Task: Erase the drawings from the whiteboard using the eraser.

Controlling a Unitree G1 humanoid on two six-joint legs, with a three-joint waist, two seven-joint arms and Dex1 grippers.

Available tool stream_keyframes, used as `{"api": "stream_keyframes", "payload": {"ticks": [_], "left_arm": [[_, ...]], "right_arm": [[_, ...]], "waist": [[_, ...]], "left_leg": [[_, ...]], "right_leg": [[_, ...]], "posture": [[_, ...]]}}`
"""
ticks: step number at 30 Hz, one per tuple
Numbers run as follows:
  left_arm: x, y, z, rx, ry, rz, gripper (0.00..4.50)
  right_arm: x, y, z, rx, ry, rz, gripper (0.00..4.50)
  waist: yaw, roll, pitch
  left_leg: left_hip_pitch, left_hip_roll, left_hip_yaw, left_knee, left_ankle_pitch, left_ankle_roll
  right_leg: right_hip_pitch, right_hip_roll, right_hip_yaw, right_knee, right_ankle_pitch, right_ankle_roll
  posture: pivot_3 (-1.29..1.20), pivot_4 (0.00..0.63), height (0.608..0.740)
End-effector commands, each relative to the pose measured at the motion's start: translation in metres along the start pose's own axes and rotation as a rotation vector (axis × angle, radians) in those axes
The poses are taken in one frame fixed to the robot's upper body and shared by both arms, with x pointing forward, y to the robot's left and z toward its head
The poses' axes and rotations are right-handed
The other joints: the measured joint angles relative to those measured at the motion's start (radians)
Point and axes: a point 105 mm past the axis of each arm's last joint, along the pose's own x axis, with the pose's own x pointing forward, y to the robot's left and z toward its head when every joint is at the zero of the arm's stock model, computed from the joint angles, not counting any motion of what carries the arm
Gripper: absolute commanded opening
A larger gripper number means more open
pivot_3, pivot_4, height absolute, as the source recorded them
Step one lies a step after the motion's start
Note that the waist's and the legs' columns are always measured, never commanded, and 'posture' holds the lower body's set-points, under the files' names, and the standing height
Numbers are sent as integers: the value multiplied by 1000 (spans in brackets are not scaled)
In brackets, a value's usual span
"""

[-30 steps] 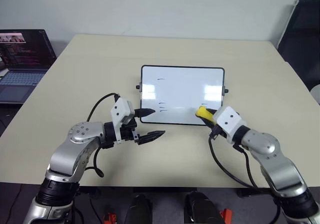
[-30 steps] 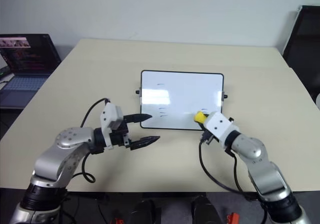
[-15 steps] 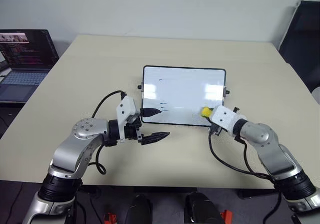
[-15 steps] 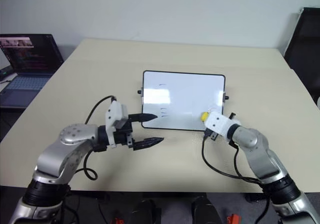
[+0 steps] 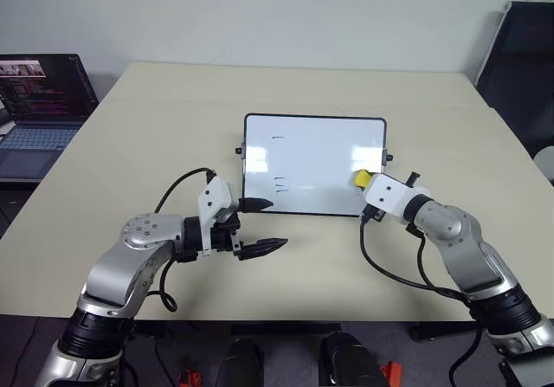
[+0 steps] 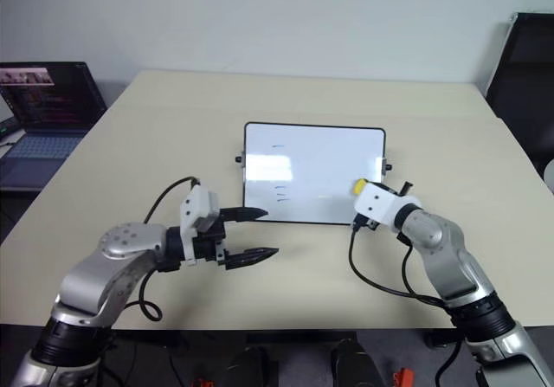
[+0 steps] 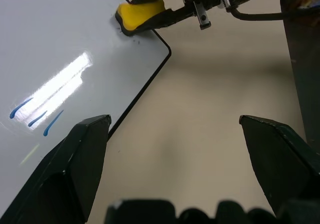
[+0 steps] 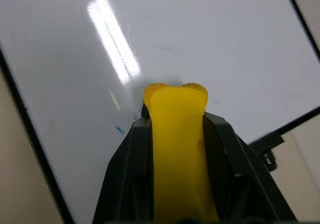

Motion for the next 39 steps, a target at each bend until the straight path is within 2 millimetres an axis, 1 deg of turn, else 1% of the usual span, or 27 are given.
{"api": "stream_keyframes", "payload": {"ticks": [1, 2, 4, 7, 8, 11, 12, 14, 19, 21, 22, 26, 27, 29, 31, 32, 34, 37, 39], "left_arm": [[-6, 1, 7, 38, -18, 10, 4500], [-6, 1, 7, 38, -18, 10, 4500], [-6, 1, 7, 39, -18, 11, 4500], [-6, 1, 7, 39, -18, 10, 4500], [-6, 1, 7, 39, -18, 10, 4500], [-5, 2, 6, 39, -19, 9, 4500], [-5, 2, 6, 39, -19, 9, 4500], [-5, 2, 6, 39, -20, 10, 4500], [-5, 3, 5, 39, -23, 13, 4500], [-5, 2, 4, 38, -21, 13, 4500], [-4, 2, 4, 37, -22, 13, 4500], [-4, 0, 5, 38, -24, 10, 4500], [-4, -1, 5, 38, -24, 10, 4500], [-4, -1, 5, 38, -23, 10, 4500], [-4, -1, 5, 38, -23, 11, 4500], [-4, -1, 5, 38, -23, 11, 4500], [-4, -1, 5, 37, -23, 12, 4500], [-4, -1, 5, 37, -24, 13, 4500], [-4, -1, 5, 37, -23, 13, 4500]], "right_arm": [[-7, 25, -11, -31, 52, 164, 1035], [-9, 26, -12, -42, 57, 175, 1035], [-7, 13, -12, -75, 66, 115, 1035], [-3, -20, -8, -113, 61, -66, 1035], [-3, -28, -5, -120, 55, -110, 1034], [-2, -36, 0, -126, 34, -150, 1029], [-1, -36, 1, -128, 29, -151, 1027], [-1, -27, 0, -124, 35, -96, 1020], [-8, 20, -9, -110, 66, 181, 1018], [-9, 27, -8, -124, 63, 219, 1018], [-7, 21, -7, -145, 60, 189, 1018], [5, -24, 8, -162, 17, -75, 1018], [6, -32, 12, -159, 3, -117, 1018], [9, -38, 16, -157, -13, -155, 1018], [11, -36, 17, -149, -21, -139, 1018], [12, -30, 15, -147, -13, -104, 1018], [12, -15, 7, -134, 20, -15, 1018], [6, 4, -5, -115, 69, 104, 1018], [3, 8, -9, -107, 91, 133, 1018]], "waist": [[0, 0, 0], [0, 0, 0], [-1, 0, 0], [-2, 0, 0], [-3, 0, 0], [-1, 0, 0], [-1, 0, 0], [0, 0, 0], [1, 0, 0], [1, 0, 0], [-1, 0, 0], [-13, -1, 1], [-14, -1, 1], [-14, -1, 1], [-13, -1, 1], [-11, -1, 1], [-8, -1, 1], [-3, -2, 1], [-3, -2, 1]], "left_leg": [[0, 0, 0, 0, 0, 0], [0, 0, 0, 0, 0, 0], [0, 0, 0, 1, 0, 0], [1, 0, 0, 3, 0, 0], [1, 0, 1, 4, 0, 0], [0, 0, 1, 6, 0, 0], [0, 0, 1, 6, 0, 0], [0, 0, 1, 5, 0, 0], [0, 0, 1, 0, 0, 0], [0, 0, 1, -1, 0, 0], [0, 0, 1, -1, 0, 0], [1, 0, 1, 3, 0, 0], [1, 0, 1, 3, 0, 0], [1, 0, 1, 5, 0, 0], [0, 0, 2, 5, 0, 0], [0, -1, 2, 5, 0, 0], [-1, -1, 1, 4, 0, 0], [0, 0, 1, -1, 0, 0], [0, 0, 1, -2, 0, 0]], "right_leg": [[0, 0, 0, 0, 0, 0], [0, 0, 0, 0, 0, 0], [0, 0, 0, 0, 0, 0], [0, 0, 1, 0, 0, 0], [0, 0, 1, 0, 0, 0], [0, -1, 2, 0, 0, 0], [0, -1, 2, 0, 0, 0], [0, -1, 2, 0, 0, 0], [0, 0, 1, 0, 0, 0], [0, 0, 1, 0, 0, 0], [0, 0, 1, 0, 0, 0], [0, 0, 2, 0, 0, 0], [0, 0, 2, 0, 0, 0], [-1, 0, 2, 0, 0, 0], [0, -1, 2, 0, 0, 0], [0, -1, 2, 0, 0, 0], [0, -1, 2, 0, 0, 0], [-1, 0, 2, 0, 0, 1], [-1, 0, 2, 0, -1, 1]], "posture": [[0, 150, 740], [0, 150, 740], [0, 150, 740], [0, 150, 740], [0, 150, 740], [0, 150, 740], [0, 150, 740], [0, 150, 740], [0, 150, 740], [0, 150, 740], [0, 150, 740], [0, 150, 740], [0, 150, 740], [0, 150, 740], [0, 150, 740], [0, 150, 740], [0, 150, 740], [0, 150, 740], [0, 150, 740]]}}
